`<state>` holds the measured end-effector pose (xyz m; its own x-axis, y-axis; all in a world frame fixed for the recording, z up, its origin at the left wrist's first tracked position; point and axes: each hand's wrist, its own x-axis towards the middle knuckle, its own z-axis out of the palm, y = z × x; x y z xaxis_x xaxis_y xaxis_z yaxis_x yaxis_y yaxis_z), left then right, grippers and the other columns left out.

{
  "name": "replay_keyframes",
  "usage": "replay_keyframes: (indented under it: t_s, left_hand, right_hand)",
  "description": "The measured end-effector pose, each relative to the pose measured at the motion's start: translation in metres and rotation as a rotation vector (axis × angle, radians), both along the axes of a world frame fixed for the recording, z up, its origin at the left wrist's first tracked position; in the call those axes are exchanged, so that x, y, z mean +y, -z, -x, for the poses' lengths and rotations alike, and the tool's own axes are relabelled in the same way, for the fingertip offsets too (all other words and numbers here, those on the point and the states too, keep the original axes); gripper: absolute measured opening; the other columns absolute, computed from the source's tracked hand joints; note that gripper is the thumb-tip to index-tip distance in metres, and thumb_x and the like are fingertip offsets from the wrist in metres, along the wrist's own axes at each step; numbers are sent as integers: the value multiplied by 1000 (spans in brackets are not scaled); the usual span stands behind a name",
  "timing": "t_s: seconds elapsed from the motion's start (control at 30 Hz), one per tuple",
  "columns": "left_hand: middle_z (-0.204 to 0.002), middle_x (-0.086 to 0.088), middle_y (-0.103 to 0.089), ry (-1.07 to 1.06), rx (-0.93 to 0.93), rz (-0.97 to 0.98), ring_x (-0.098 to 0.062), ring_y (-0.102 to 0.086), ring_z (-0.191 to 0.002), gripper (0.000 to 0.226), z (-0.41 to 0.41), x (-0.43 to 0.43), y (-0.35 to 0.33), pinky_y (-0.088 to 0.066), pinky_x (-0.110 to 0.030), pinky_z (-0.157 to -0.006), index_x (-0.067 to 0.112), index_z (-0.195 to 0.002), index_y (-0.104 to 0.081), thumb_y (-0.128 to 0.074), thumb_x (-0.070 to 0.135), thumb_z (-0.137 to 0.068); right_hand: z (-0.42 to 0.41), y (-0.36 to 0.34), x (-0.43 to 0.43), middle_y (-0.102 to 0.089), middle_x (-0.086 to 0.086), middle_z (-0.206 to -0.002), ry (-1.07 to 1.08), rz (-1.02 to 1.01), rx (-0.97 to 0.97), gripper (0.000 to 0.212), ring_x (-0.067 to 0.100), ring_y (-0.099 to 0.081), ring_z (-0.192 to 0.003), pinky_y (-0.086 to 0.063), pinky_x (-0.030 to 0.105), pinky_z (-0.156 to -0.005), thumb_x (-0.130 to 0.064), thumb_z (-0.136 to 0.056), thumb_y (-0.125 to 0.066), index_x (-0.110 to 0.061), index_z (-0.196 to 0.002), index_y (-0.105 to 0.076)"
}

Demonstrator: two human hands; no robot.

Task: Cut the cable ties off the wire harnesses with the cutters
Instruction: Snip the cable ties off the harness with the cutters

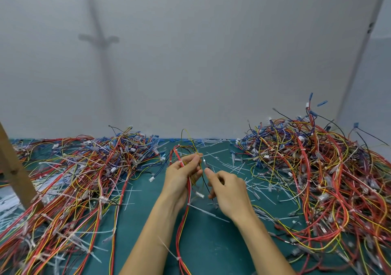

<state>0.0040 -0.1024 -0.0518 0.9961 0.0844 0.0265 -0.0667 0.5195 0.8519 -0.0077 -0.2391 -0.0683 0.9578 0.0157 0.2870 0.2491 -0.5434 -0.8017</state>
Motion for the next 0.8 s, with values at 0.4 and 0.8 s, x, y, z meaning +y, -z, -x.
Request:
replay_keyframes:
  t_s: [0.4, 0.8]
  left_hand:
    - [-67, -1, -66, 12, 1, -47, -7, -62, -59, 10, 1, -2, 0, -55, -18, -60, 14, -78, -80, -74, 19, -71]
    - [-75, -6, -70, 26, 7, -60, -9, -64, -64, 14, -1, 0, 3, -55, -18, -60, 11, -83, -78, -75, 19, -71]
  right_hand:
    - [3, -3, 1, -68, 7, -60, -52, -49, 3, 56, 4, -64, -51, -47, 26, -61, -56, -95, -46, -9, -71, -65]
    - [4, -3, 1, -63, 6, -53, -79, -124, 42, 54, 13, -61, -42, -50, 29, -53, -56, -95, -47, -15, -61, -60]
